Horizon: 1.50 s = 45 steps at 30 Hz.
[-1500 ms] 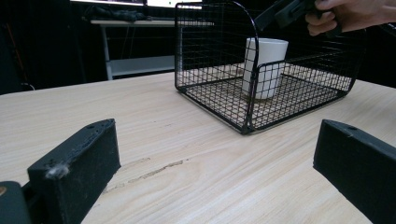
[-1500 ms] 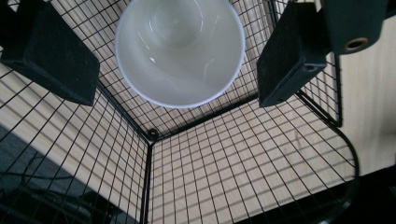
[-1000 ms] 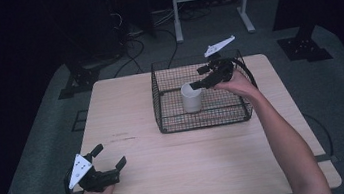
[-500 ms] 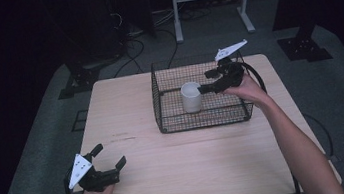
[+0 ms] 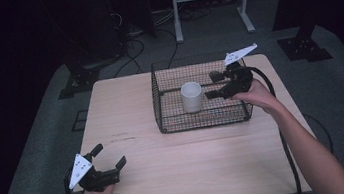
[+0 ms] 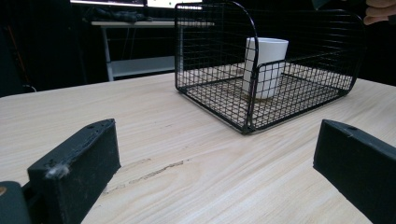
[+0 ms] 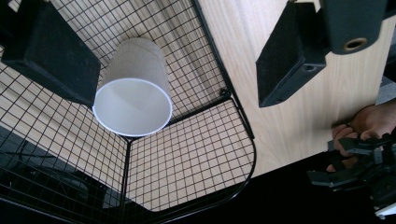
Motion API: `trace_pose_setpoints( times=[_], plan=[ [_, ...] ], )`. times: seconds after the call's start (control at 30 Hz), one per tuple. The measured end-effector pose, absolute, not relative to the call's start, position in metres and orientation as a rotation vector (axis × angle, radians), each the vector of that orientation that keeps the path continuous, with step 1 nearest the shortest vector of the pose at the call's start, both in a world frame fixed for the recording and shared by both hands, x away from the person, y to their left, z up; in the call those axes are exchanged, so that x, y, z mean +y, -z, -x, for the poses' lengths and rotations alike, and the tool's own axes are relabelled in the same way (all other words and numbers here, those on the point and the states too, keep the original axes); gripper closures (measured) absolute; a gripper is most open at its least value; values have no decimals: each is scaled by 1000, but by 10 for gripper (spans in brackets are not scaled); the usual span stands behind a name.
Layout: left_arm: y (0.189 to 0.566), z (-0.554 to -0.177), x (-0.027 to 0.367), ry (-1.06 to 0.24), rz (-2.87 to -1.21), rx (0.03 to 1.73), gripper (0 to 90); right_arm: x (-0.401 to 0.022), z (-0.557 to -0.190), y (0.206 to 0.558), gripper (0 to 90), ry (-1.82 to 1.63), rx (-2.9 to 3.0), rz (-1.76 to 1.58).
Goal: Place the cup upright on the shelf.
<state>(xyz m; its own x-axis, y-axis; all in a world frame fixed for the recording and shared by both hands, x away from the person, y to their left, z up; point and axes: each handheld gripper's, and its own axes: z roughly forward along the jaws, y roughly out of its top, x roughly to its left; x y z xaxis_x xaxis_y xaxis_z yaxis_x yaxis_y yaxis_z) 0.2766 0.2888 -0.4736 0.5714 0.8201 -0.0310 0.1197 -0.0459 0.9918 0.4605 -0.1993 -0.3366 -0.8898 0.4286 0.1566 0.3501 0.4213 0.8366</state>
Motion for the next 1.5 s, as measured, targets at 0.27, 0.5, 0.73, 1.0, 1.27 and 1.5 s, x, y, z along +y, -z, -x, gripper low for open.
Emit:
trace_pose_setpoints(
  times=[0.27, 0.5, 0.73, 1.0, 1.27, 1.5],
  plan=[
    [474, -277, 289, -691, -1536, 828, 0, -206, -448, 332, 129, -1497, 2582, -689],
    [474, -277, 289, -690, -1536, 827, 0, -212, -438, 336, 129, -1499, 2586, -678],
    [474, -277, 288, -691, -1538, 828, 0, -216, -431, 341, 131, -1507, 2587, -676],
    [474, -277, 288, -693, -1539, 827, 0, -223, -420, 345, 134, -1511, 2568, -671],
    [474, -277, 288, -695, -1547, 824, 0, -232, -408, 351, 134, -1521, 2567, -670],
    [474, -277, 288, -693, -1548, 825, 0, -237, -405, 357, 137, -1515, 2580, -684]
  ],
)
